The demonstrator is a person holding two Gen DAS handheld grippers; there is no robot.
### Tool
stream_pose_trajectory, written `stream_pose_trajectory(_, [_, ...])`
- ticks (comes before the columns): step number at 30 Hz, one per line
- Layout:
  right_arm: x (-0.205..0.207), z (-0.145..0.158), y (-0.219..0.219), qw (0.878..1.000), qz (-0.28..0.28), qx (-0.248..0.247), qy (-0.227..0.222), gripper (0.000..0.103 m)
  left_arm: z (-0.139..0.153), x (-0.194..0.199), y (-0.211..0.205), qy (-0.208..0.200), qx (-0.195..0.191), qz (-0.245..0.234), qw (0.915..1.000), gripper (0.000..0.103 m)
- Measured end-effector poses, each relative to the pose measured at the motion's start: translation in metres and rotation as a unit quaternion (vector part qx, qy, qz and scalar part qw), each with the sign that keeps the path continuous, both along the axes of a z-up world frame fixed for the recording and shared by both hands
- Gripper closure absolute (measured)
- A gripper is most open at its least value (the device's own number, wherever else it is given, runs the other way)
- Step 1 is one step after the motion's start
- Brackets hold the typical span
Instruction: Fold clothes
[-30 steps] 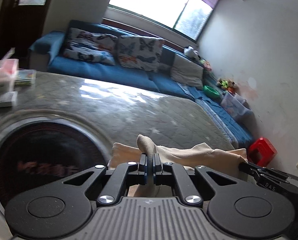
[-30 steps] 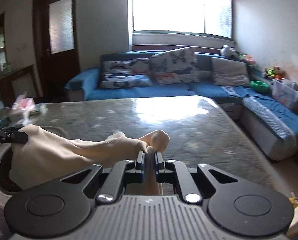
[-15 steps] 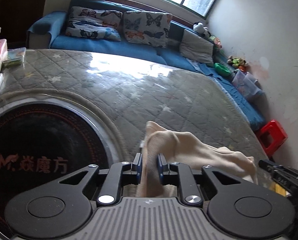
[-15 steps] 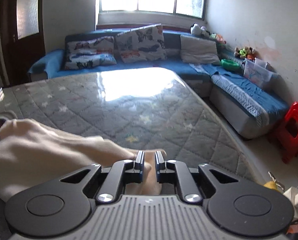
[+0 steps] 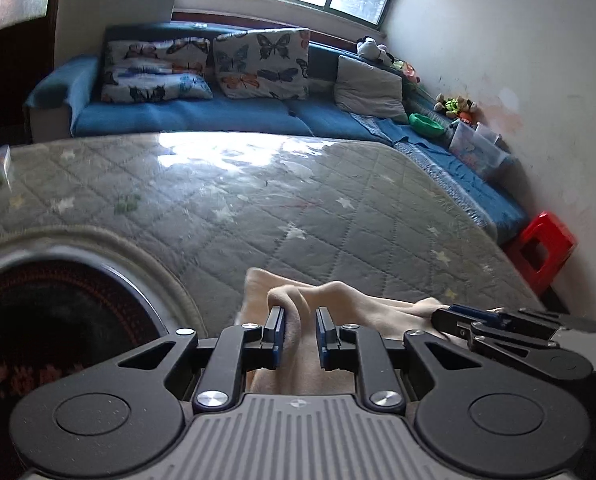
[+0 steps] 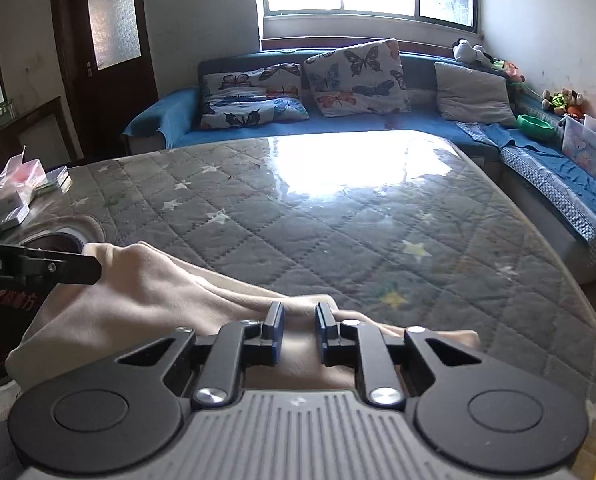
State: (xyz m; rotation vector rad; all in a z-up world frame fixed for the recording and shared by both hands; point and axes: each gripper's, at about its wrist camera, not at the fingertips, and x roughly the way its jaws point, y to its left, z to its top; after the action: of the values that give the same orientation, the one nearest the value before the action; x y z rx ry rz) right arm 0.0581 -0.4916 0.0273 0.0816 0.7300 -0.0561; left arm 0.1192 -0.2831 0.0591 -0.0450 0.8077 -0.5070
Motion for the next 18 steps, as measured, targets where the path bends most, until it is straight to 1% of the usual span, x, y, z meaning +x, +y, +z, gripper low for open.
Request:
stream_pose_trajectory(3, [0.005, -0.008, 0.004, 1.000, 0.001, -0.008, 0.008, 0.083, -0.012, 0.011, 0.004, 0.013, 0.027, 0.014, 0.9994, 0.081])
stream_pose_trajectory(5, [0.003, -0.006, 0.007, 1.000, 0.005, -0.016, 0.005, 0.083, -0.017, 0.015, 0.011, 0.026, 0.030, 0.018, 0.9990, 0.079])
stream_pose_trajectory(6, [0.002, -0.004, 0.008, 1.000, 0.007, -0.020, 0.003, 0.082, -0.018, 0.017, 0.014, 0.030, 0.028, 0.019, 0.9990, 0.076])
stream_pose_trajectory(7, [0.000, -0.001, 0.009, 1.000, 0.010, -0.023, -0.003, 0.082, -0.018, 0.018, 0.018, 0.032, 0.023, 0.021, 0.9990, 0.075])
stream_pose_trajectory(8, [-0.002, 0.003, 0.010, 1.000, 0.012, -0.026, -0.010, 0.079, -0.016, 0.018, 0.021, 0.033, 0.015, 0.020, 0.9992, 0.075])
stream_pose_trajectory(10, [-0.003, 0.012, 0.009, 0.999, 0.019, -0.024, -0.017, 0.075, -0.007, 0.018, 0.026, 0.021, -0.008, 0.015, 0.9996, 0.073])
stream_pose_trajectory(12, [0.000, 0.014, 0.008, 0.999, 0.013, -0.030, -0.016, 0.074, 0.005, 0.014, 0.026, -0.005, -0.032, -0.002, 0.9995, 0.062])
stream_pose_trajectory(13, [0.001, 0.013, 0.007, 0.999, 0.009, -0.030, -0.014, 0.074, 0.011, 0.012, 0.022, -0.019, -0.034, -0.014, 0.9991, 0.059])
stream_pose_trajectory(15, [0.003, 0.010, 0.003, 1.000, 0.003, -0.023, -0.008, 0.074, 0.019, 0.009, 0.010, -0.040, -0.025, -0.039, 0.9981, 0.057])
stream_pose_trajectory(17, [0.003, 0.008, 0.002, 1.000, 0.002, -0.021, -0.005, 0.074, 0.020, 0.011, -0.005, -0.041, -0.017, -0.068, 0.9967, 0.055])
stream_pose_trajectory(18, [0.003, 0.007, 0.001, 1.000, 0.001, -0.020, -0.003, 0.074, 0.018, 0.014, -0.014, -0.034, -0.007, -0.078, 0.9963, 0.055])
